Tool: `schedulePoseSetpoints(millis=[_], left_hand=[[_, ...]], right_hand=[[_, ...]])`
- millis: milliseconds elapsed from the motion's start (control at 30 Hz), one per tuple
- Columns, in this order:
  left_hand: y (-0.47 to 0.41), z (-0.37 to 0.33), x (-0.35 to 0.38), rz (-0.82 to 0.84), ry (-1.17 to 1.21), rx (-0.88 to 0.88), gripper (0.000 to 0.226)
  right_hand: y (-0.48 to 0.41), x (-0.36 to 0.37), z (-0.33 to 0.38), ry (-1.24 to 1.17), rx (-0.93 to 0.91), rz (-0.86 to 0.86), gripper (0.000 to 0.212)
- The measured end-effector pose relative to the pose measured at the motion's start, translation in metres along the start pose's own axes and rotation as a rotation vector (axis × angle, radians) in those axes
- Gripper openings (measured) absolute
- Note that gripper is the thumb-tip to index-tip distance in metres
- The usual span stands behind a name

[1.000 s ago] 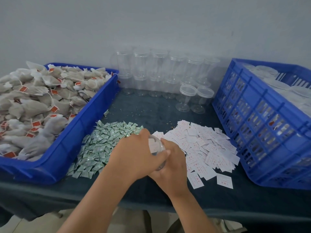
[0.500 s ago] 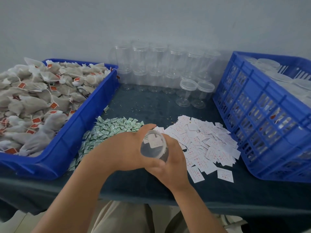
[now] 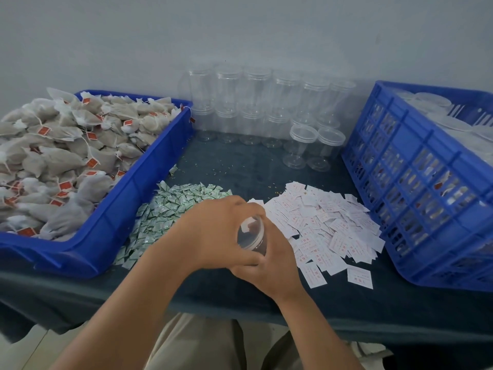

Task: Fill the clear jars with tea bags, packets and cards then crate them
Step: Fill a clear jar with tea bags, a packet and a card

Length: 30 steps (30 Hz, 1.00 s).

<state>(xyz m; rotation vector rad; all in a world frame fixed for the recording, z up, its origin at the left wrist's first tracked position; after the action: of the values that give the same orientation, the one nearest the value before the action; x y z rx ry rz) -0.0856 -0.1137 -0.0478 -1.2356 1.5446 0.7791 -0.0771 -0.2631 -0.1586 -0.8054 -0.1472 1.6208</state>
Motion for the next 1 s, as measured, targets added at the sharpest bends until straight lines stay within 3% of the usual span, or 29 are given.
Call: schedulePoseSetpoints(millis=[133, 233, 300, 367, 500, 567, 667, 767, 900, 1000], left_hand=[[0.004, -0.003, 0.001, -0.113, 0.036, -0.203, 0.057], [0.004, 0.013, 0.002, -0.123, 0.427, -0.459, 0.046], [0.003, 0.029, 0.009, -0.111, 0.755, -0.563, 0.036], [0.003, 0.05, 0.022, -0.173, 0.865, -0.618, 0.024], [0.001, 0.079, 0.068, -0.197, 0.713, -0.639, 0.024], [0.002, 0.086, 0.091, -0.166, 0.501, -0.624, 0.02], [0.009, 0.088, 0.108, -0.273, 0.172, -0.6, 0.025], [0.009, 0.081, 0.105, -0.37, 0.001, -0.521, 0.035], [0.004, 0.075, 0.079, -0.404, 0.12, -0.451, 0.037], [0.007, 0.084, 0.02, -0.648, 0.181, -0.398, 0.028]], right_hand=[[-0.003, -0.001, 0.006, 0.122, -0.088, -0.087, 0.074], [0.0, -0.007, 0.003, 0.256, -0.157, -0.299, 0.081], [0.0, -0.011, -0.001, 0.229, -0.072, -0.32, 0.09], [0.001, -0.013, -0.003, 0.136, 0.028, -0.31, 0.096], [0.003, -0.024, -0.015, -0.12, 0.195, -0.367, 0.091], [0.003, -0.025, -0.018, -0.165, 0.225, -0.355, 0.082], [0.001, -0.017, -0.016, -0.228, 0.252, -0.286, 0.076], [0.0, -0.012, -0.013, -0.208, 0.241, -0.215, 0.079], [0.004, -0.014, -0.013, -0.204, 0.231, -0.187, 0.08], [0.005, -0.011, -0.016, -0.239, 0.245, -0.169, 0.083]])
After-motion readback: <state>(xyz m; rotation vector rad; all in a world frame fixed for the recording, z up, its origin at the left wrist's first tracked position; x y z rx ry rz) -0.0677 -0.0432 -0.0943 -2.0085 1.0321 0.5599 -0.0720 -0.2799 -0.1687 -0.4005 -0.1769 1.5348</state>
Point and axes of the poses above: each hand's wrist, its own y-axis away from the middle knuckle, its own x-axis out of the palm, z = x × y, the point moved 4 cm from there along -y, towards the middle knuckle, and after that the axes turned 5 degrees about -x, right-handed, at the moved point
